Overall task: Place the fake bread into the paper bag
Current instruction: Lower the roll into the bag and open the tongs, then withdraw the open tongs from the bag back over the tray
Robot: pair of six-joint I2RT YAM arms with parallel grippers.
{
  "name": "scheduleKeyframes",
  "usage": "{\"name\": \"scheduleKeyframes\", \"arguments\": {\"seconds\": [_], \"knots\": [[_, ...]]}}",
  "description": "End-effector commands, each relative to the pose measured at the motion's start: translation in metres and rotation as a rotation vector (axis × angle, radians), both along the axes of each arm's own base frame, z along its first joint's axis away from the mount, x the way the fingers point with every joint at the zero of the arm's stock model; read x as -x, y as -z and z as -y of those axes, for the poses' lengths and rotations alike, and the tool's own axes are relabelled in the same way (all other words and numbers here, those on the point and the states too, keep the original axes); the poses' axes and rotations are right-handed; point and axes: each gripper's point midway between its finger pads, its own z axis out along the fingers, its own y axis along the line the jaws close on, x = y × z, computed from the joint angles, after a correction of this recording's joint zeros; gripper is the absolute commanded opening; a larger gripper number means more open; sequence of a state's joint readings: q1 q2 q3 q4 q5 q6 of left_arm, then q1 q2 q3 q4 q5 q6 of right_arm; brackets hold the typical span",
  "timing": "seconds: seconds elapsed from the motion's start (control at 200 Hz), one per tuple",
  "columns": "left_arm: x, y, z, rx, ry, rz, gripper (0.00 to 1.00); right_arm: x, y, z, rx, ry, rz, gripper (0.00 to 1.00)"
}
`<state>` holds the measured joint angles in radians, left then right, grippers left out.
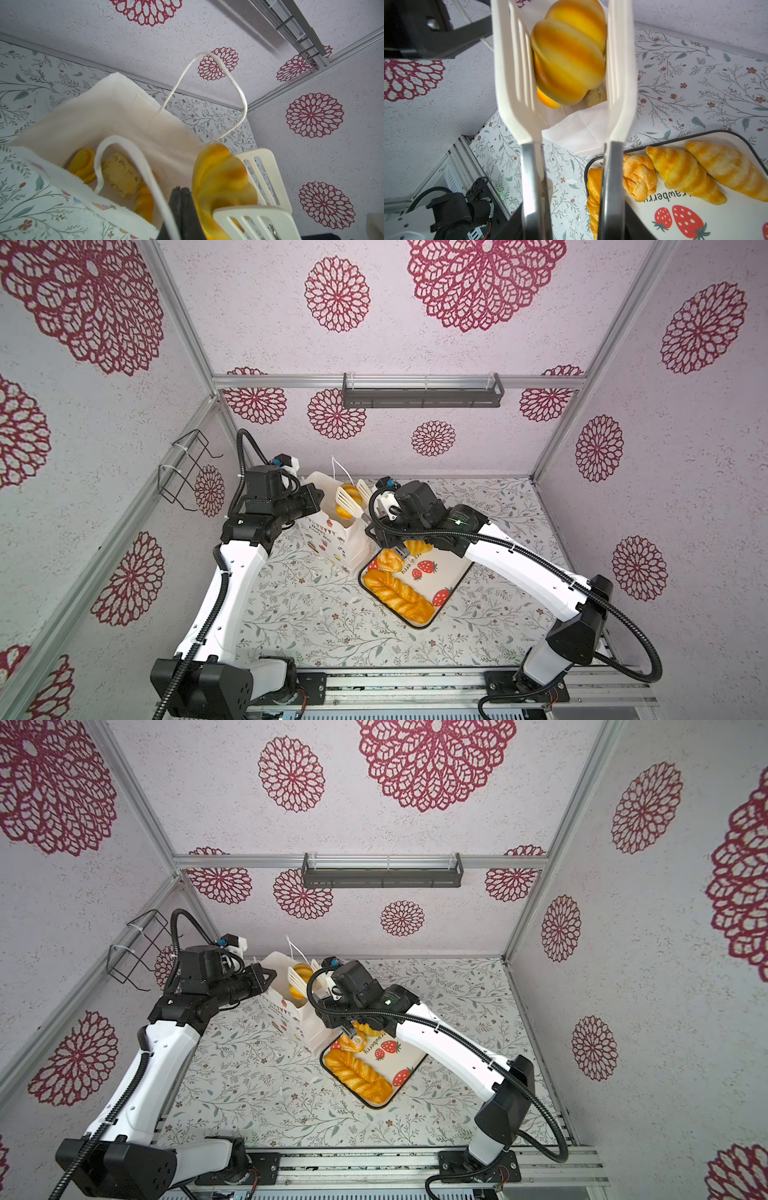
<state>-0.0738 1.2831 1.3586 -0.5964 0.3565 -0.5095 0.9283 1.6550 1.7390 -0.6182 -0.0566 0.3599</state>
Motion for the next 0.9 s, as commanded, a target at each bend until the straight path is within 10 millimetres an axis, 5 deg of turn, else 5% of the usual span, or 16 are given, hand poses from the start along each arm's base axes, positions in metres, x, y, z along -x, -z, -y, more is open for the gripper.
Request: {"name": "scheduleKeyframes", "arguments": {"seconds": [0.0, 0.365, 0.721, 0.896], "knots": [[0.0, -0.012, 0.0, 0.018, 0.002, 0.039, 0.0, 0.0, -0.034, -0.007, -0.076, -0.013, 0.07, 0.45], [-0.001, -0.011, 0.0, 0.017, 0.002, 0.037, 0.0, 0.0, -0.038, 0.0, -0.071, 0.004, 0.087, 0.51], [-0.001, -0.013, -0.001, 0.016, -0.003, 0.039, 0.0, 0.004, -0.056, 0.036, -0.059, 0.083, 0.154, 0.5], [-0.001, -0.012, -0.001, 0.02, -0.003, 0.036, 0.0, 0.003, -0.05, 0.059, -0.04, 0.137, 0.158, 0.5]]}}
